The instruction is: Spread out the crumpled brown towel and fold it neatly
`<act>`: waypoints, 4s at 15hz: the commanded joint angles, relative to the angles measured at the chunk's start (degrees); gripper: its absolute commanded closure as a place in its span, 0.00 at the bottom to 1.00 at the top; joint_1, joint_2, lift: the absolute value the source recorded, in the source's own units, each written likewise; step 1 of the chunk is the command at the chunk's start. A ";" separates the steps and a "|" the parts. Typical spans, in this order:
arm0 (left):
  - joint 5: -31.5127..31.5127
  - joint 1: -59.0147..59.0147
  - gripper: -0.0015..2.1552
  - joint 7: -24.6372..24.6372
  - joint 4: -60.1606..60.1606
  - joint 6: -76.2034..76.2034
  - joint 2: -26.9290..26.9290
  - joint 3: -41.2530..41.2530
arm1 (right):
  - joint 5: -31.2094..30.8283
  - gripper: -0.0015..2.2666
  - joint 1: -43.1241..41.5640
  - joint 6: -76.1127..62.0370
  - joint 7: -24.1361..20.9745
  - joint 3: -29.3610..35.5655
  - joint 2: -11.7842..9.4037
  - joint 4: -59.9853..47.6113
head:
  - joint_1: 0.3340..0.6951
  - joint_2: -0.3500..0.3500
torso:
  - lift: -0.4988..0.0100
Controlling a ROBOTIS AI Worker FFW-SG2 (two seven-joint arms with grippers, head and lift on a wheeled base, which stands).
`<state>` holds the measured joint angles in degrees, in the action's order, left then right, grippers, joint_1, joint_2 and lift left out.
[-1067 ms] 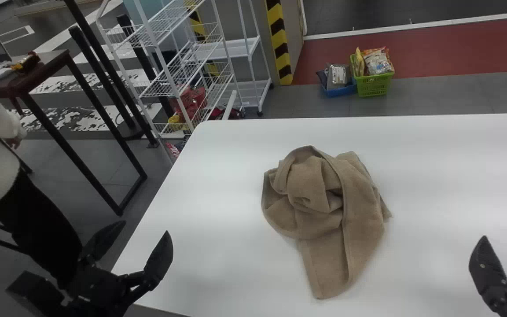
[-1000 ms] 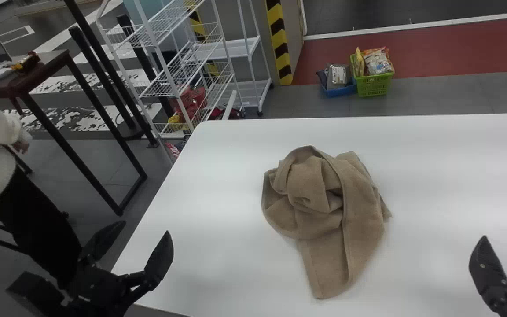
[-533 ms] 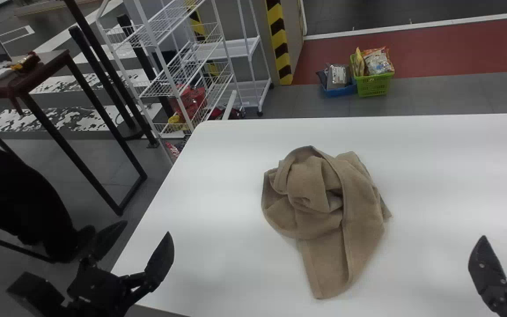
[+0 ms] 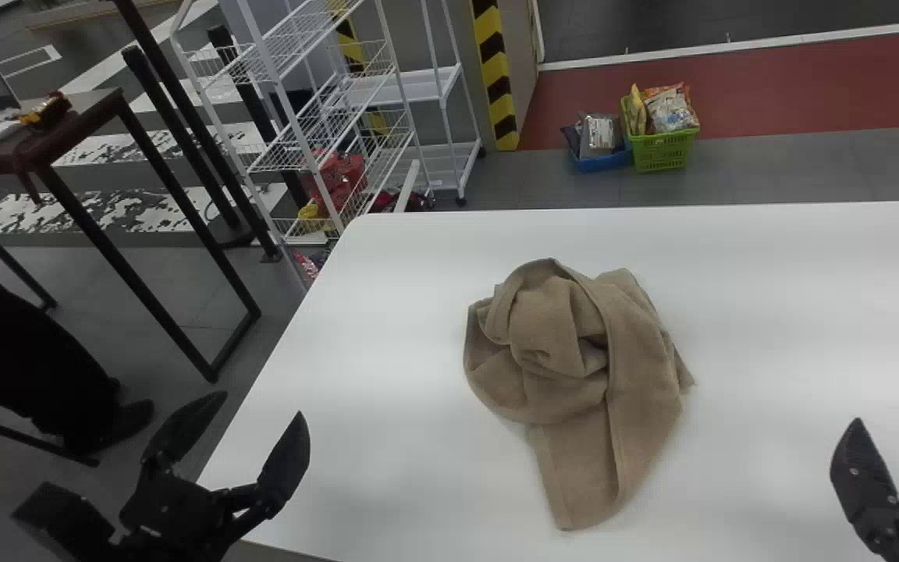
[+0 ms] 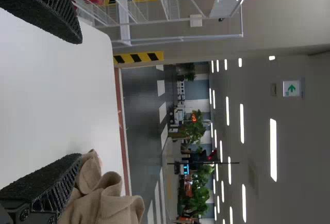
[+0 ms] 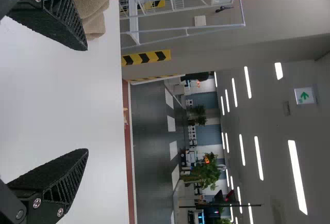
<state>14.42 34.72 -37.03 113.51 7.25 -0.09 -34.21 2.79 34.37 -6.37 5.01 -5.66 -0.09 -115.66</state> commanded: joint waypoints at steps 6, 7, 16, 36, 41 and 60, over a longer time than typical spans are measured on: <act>0.08 0.09 0.00 -0.76 0.13 0.00 0.24 0.46 | -1.21 0.05 -2.64 5.10 0.44 -0.14 0.14 -0.27 | 1.00 1.00 | 0.73; -0.01 0.09 0.00 -0.85 0.13 0.00 0.24 0.55 | -1.21 0.05 -3.69 5.98 0.62 -0.58 0.14 0.09 | 1.00 1.00 | 0.73; 0.08 0.17 0.00 -2.17 -0.22 0.00 0.24 0.37 | -4.81 0.06 -11.69 24.96 10.46 -6.99 0.14 -1.23 | 1.00 1.00 | 0.73; 0.61 0.17 0.00 -5.07 -1.19 0.00 0.24 -0.59 | -10.52 0.08 -19.51 50.45 10.29 -24.31 0.14 -1.85 | 1.00 1.00 | 0.73; 0.70 -0.18 0.00 -5.15 -1.63 0.00 0.24 -1.21 | -11.05 0.09 -21.71 55.90 10.20 -26.59 0.14 -0.09 | 1.00 1.00 | 0.73; -0.09 -1.58 0.00 -5.50 -1.71 -0.53 0.24 -0.68 | -12.98 0.10 -30.68 70.31 9.06 -31.60 0.14 3.25 | 1.00 1.00 | 0.73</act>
<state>14.33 33.16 -42.50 111.83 6.73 -0.09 -34.91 -9.87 4.06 63.19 14.06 -37.17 -0.09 -112.62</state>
